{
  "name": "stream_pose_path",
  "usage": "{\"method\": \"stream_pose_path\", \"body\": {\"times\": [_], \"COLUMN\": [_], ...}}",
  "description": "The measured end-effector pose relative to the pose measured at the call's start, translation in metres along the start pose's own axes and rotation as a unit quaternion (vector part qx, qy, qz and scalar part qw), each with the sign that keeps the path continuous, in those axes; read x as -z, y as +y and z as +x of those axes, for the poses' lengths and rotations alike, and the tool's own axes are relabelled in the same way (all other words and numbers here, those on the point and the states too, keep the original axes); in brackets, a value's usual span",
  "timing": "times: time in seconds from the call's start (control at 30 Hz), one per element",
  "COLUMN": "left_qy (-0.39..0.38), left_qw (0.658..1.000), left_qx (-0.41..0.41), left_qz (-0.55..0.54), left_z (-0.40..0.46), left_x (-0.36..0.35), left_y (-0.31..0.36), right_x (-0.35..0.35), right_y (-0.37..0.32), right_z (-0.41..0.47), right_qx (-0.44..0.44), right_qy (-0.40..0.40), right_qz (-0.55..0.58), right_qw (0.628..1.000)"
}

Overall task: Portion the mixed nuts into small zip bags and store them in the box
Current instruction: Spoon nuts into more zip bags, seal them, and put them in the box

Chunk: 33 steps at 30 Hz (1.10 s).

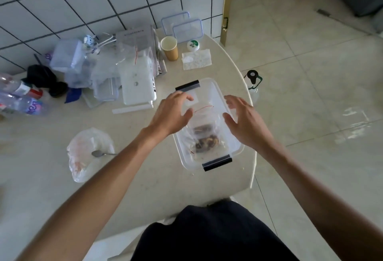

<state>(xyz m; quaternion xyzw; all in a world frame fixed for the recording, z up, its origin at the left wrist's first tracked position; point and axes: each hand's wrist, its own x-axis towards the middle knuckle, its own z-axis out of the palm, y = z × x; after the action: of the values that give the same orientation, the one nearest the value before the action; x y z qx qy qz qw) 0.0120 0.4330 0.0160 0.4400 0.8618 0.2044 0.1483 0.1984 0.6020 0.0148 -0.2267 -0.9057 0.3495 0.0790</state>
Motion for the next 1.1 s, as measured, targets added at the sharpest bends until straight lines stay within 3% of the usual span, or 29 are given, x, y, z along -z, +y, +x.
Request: {"method": "stream_pose_path", "body": {"times": [0.1,0.2,0.27,0.33,0.4,0.47,0.53,0.77,0.93,1.1], "left_qy": [0.057,0.043,0.002,-0.054,-0.088,-0.093,-0.082,-0.03,-0.009,-0.02], "left_qw": [0.998,0.998,0.997,0.991,0.982,0.984,0.987,0.988,0.966,0.955], "left_qx": [0.023,0.048,0.078,0.125,0.162,0.15,0.13,0.115,0.146,0.148], "left_qz": [-0.027,-0.001,0.013,-0.016,-0.037,-0.034,-0.039,-0.103,-0.213,-0.256], "left_z": [0.022,0.054,0.074,0.086,0.092,0.092,0.086,0.017,-0.058,-0.113], "left_x": [0.008,0.005,0.0,-0.007,-0.015,-0.018,-0.013,0.021,0.021,0.0], "left_y": [0.001,-0.003,-0.01,-0.02,-0.029,-0.037,-0.041,-0.068,-0.087,-0.086], "right_x": [-0.002,-0.016,-0.026,-0.037,-0.051,-0.066,-0.076,-0.076,-0.07,-0.072], "right_y": [0.015,0.019,0.014,0.003,-0.009,-0.022,-0.032,-0.042,-0.051,-0.053], "right_z": [-0.041,-0.077,-0.094,-0.108,-0.114,-0.115,-0.113,-0.125,-0.149,-0.19], "right_qx": [-0.091,-0.206,-0.315,-0.398,-0.424,-0.422,-0.426,-0.4,-0.406,-0.438], "right_qy": [0.017,0.036,0.028,-0.004,-0.038,-0.031,0.011,0.091,0.132,0.161], "right_qz": [0.041,0.1,0.207,0.352,0.457,0.504,0.502,0.411,0.381,0.332], "right_qw": [0.995,0.973,0.926,0.847,0.781,0.753,0.753,0.814,0.82,0.82]}}
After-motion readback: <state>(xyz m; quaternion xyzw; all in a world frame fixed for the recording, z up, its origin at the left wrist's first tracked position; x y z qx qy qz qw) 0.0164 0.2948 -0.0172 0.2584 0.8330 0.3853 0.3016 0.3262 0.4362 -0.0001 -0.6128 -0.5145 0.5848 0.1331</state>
